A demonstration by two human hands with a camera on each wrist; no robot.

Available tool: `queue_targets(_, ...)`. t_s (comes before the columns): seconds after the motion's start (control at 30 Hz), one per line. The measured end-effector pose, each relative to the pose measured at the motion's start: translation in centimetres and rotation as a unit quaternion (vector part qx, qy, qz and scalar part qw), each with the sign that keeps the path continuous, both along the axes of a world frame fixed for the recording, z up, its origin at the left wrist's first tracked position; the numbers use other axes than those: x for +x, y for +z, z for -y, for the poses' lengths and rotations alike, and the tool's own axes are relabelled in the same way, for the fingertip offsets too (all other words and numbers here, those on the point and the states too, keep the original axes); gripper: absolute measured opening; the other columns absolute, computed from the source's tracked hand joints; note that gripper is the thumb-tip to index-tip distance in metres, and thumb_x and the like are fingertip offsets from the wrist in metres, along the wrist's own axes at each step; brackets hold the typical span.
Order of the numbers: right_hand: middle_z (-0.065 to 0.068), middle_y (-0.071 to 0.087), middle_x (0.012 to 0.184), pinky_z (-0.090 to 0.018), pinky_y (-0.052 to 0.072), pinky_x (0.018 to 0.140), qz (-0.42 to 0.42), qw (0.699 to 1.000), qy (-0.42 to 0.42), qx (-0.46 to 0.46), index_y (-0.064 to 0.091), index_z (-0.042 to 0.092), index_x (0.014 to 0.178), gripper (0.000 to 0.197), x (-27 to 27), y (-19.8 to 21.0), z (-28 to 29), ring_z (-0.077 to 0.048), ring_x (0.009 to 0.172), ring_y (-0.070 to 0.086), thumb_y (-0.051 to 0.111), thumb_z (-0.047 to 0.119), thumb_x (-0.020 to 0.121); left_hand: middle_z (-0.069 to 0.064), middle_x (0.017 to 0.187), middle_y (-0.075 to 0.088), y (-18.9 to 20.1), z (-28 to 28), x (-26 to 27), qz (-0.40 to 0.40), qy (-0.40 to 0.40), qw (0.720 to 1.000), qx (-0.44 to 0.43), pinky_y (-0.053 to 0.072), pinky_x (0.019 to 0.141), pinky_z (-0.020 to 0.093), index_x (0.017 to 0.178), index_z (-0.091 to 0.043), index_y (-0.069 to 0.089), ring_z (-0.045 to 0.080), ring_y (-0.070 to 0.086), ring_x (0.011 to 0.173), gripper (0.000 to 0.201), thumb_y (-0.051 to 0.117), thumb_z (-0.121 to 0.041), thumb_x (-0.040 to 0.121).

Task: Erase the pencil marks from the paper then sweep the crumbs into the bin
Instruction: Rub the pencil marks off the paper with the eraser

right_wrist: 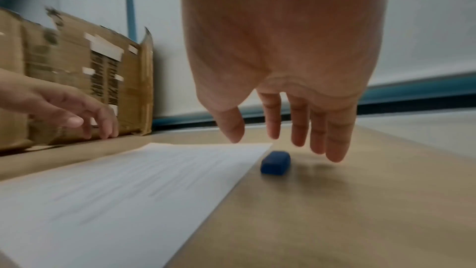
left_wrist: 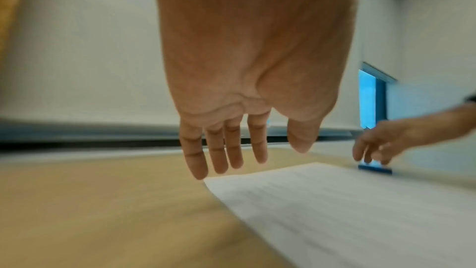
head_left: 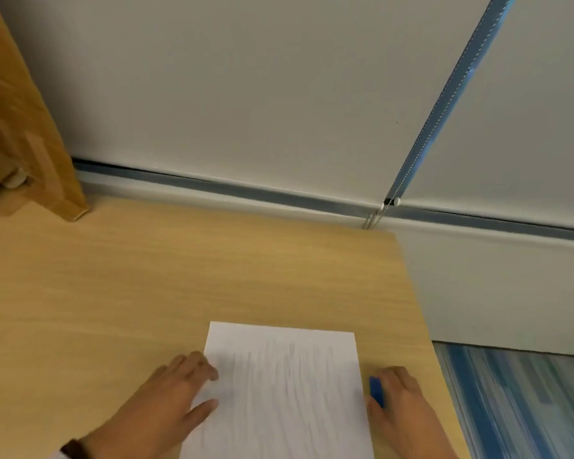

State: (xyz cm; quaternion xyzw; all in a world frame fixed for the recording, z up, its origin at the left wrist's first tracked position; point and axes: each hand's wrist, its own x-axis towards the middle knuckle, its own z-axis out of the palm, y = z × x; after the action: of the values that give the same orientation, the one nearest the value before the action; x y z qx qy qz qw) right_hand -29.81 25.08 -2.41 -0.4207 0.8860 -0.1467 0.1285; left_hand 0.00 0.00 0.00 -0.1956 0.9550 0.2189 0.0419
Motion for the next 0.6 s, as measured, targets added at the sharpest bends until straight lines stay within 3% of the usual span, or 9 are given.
queue_targets(0.03,0.004,0.051,0.114,-0.019,0.04,0.071,0.032,0.999,-0.028,0.033,0.059,0.022,0.113,0.032,0.6,0.8,0.9,-0.018,0.104,0.055,0.063,0.036,0.084,-0.022,0.109,0.051,0.3,1.1,-0.3,0.029,0.017,0.999,-0.018,0.05,0.063,0.015,0.104,-0.038,0.058,-0.004,0.045,0.094,0.034,0.039,-0.06,0.086)
queue_targets(0.07,0.004,0.049,0.119,-0.019,0.039,0.074,0.013,0.999,-0.028,0.039,0.055,0.02,0.12,0.04,0.8,0.7,1.2,-0.017,0.11,0.051,0.064,0.037,0.084,-0.013,0.116,0.057,0.2,2.6,-1.1,0.039,0.015,0.997,-0.071,0.051,0.068,0.02,0.109,-0.033,0.061,0.002,0.045,0.103,0.042,0.041,-0.06,0.083)
queue_targets(0.13,0.005,0.049,0.122,-0.015,0.036,0.077,0.018,0.996,-0.044,0.078,0.052,0.018,0.125,0.049,1.2,0.9,1.5,-0.013,0.109,0.05,0.067,0.038,0.082,-0.002,0.135,0.056,0.3,3.9,-1.4,0.085,0.0,0.994,-0.068,0.046,0.086,0.028,0.124,-0.025,0.06,0.009,0.039,0.123,0.06,0.041,-0.063,0.082)
queue_targets(0.2,0.007,0.052,0.119,-0.012,0.036,0.074,0.021,0.995,-0.062,0.075,0.055,0.015,0.125,0.054,1.2,1.2,1.3,-0.011,0.098,0.055,0.072,0.035,0.078,-0.002,0.157,0.027,-0.1,5.0,-1.6,0.083,-0.019,0.995,-0.048,0.025,0.105,0.032,0.147,-0.023,0.039,0.011,0.021,0.142,0.078,0.039,-0.069,0.084)
queue_targets(0.23,0.009,0.052,0.115,-0.01,0.037,0.07,0.027,0.995,-0.054,0.084,0.058,0.014,0.124,0.053,1.0,1.4,1.1,-0.009,0.09,0.056,0.074,0.033,0.077,-0.006,0.161,0.011,-0.5,5.3,-1.5,0.074,-0.023,0.996,-0.051,0.015,0.109,0.029,0.153,-0.024,0.026,0.011,0.012,0.146,0.085,0.038,-0.072,0.084)
queue_targets(0.37,0.015,0.056,0.104,-0.011,0.045,0.073,0.034,0.997,-0.036,0.055,0.066,0.017,0.115,0.038,-0.2,1.8,0.4,-0.006,0.082,0.061,0.074,0.028,0.079,-0.018,0.156,-0.016,-2.1,5.4,-1.4,0.087,-0.031,0.991,-0.096,0.005,0.11,0.022,0.155,-0.031,0.002,0.006,-0.001,0.147,0.099,0.034,-0.083,0.078)
queue_targets(0.47,0.014,0.059,0.097,-0.016,0.046,0.072,-0.005,0.998,-0.022,0.053,0.07,0.021,0.1,0.022,-0.5,1.4,0.5,-0.005,0.082,0.059,0.069,0.036,0.083,-0.021,0.156,-0.011,-3.2,5.3,-0.9,0.082,-0.047,0.989,-0.117,0.009,0.108,0.023,0.154,-0.033,0.007,0.005,0.004,0.145,0.109,0.021,-0.095,0.066)
queue_targets(0.6,0.008,0.059,0.092,-0.03,0.053,0.073,-0.044,0.997,-0.038,0.057,0.067,0.018,0.09,0.024,-0.7,0.4,0.9,-0.008,0.077,0.058,0.064,0.042,0.086,-0.029,0.151,-0.003,-3.9,5.2,-1.1,0.086,-0.059,0.985,-0.139,0.019,0.105,0.025,0.154,-0.034,0.015,-0.002,0.007,0.136,0.118,0.016,-0.102,0.057)
